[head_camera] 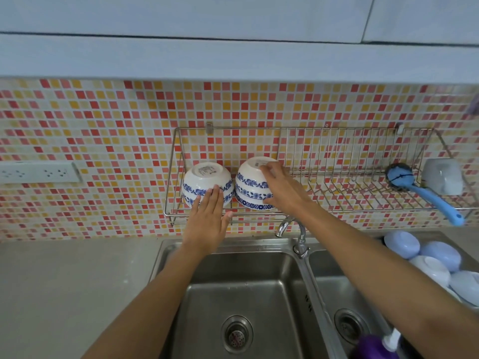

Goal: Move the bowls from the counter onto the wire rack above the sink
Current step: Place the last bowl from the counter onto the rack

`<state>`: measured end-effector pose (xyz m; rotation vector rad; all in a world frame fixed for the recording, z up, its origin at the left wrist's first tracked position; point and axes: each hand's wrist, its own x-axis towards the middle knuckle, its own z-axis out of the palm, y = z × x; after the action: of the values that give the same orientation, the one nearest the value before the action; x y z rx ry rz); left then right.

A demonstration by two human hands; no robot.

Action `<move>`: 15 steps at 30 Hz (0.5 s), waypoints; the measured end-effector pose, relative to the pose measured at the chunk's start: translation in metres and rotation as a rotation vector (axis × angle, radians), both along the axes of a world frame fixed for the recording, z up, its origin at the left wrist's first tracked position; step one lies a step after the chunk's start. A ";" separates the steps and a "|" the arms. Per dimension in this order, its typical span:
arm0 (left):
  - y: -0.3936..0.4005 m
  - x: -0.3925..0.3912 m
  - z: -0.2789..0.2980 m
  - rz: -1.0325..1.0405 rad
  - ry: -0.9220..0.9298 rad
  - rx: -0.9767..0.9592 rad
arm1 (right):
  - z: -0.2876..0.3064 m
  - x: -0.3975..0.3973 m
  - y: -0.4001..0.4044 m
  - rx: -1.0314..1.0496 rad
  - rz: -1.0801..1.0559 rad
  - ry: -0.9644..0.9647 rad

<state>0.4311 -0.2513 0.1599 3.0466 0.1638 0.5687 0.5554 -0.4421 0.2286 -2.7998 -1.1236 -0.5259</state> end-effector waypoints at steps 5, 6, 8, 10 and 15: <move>0.000 0.001 -0.001 0.010 0.006 0.005 | -0.006 0.004 -0.002 -0.016 0.036 0.014; 0.000 0.001 -0.002 0.010 0.007 0.007 | -0.008 0.004 -0.003 -0.006 0.038 0.018; 0.000 0.000 -0.001 0.006 0.000 0.000 | -0.012 0.004 -0.005 0.018 0.038 0.028; -0.001 -0.001 0.000 0.000 -0.003 -0.031 | -0.015 0.004 -0.007 0.052 0.040 0.055; 0.000 -0.001 0.014 -0.014 -0.072 -0.194 | -0.024 0.000 -0.011 0.381 -0.019 0.214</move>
<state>0.4298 -0.2518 0.1739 2.8339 0.1837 0.6214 0.5552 -0.4531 0.2047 -2.4681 -0.8518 -0.3820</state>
